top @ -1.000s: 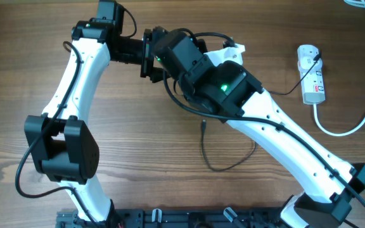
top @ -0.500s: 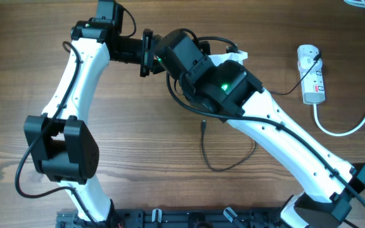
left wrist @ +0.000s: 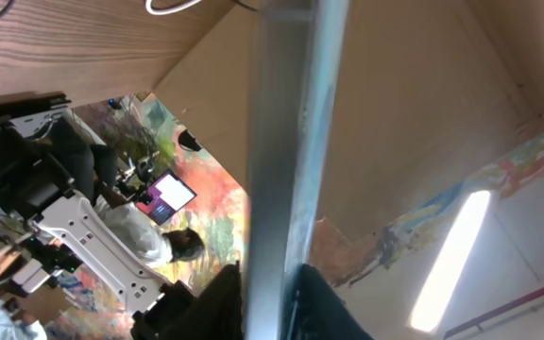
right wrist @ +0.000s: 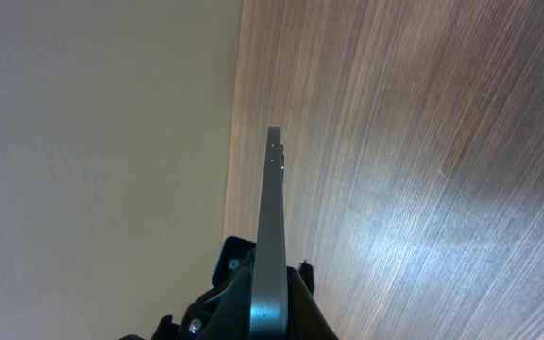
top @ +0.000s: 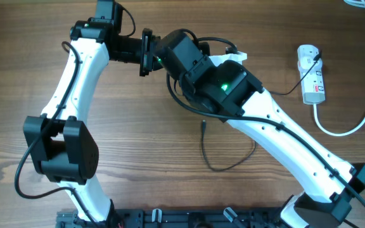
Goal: Plug charger to phone and switch on socket
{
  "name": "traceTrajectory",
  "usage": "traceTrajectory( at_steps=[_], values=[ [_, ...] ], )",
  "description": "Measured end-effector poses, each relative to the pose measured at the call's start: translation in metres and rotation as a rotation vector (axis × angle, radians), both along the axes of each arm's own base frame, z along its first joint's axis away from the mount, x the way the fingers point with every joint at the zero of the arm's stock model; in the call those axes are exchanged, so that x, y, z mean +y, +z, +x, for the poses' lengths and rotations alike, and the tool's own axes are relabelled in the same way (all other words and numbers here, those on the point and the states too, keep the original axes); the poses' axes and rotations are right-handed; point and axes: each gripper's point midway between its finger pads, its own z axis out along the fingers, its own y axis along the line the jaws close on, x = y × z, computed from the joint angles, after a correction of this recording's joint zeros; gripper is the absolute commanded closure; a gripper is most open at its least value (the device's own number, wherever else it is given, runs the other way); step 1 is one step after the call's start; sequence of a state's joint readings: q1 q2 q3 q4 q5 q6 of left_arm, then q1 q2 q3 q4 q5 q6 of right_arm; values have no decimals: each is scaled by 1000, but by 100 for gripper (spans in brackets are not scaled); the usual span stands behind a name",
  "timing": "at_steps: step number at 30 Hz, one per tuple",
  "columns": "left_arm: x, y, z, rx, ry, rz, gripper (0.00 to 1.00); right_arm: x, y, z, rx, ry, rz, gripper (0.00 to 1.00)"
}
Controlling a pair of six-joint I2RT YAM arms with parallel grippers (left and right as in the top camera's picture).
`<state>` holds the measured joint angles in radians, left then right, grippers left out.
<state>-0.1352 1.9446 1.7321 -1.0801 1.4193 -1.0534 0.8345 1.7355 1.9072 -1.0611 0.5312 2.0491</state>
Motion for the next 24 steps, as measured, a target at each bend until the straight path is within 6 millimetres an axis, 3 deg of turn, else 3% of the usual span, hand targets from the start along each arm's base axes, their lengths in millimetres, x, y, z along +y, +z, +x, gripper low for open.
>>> traceTrajectory(
  at_steps=[4, 6, 10, 11, 15, 19, 24],
  values=[
    [1, 1, 0, 0, 2, -3, 87, 1, 0, 0, 1, 3, 4, 95],
    [2, 1, 1, -9, 2, -7, 95, 2, 1, 0, -1, -9, 21, 95],
    [3, 4, 2, -34, 2, -17, 96, 2, 1, 0, 3, -38, 59, 88],
    [3, 4, 2, -31, 2, -18, 96, 2, 1, 0, 5, -37, 58, 82],
    [2, 0, 1, -4, 6, 5, 96, 1, 2, 0, -6, 3, 3, 35],
    [1, -6, 1, -5, 11, 42, 96, -10, 3, -3, -9, 55, -107, 0],
    [5, -15, 13, -77, 39, 96, 96, -38, 11, -25, 24, 134, -261, 0]
  ],
)
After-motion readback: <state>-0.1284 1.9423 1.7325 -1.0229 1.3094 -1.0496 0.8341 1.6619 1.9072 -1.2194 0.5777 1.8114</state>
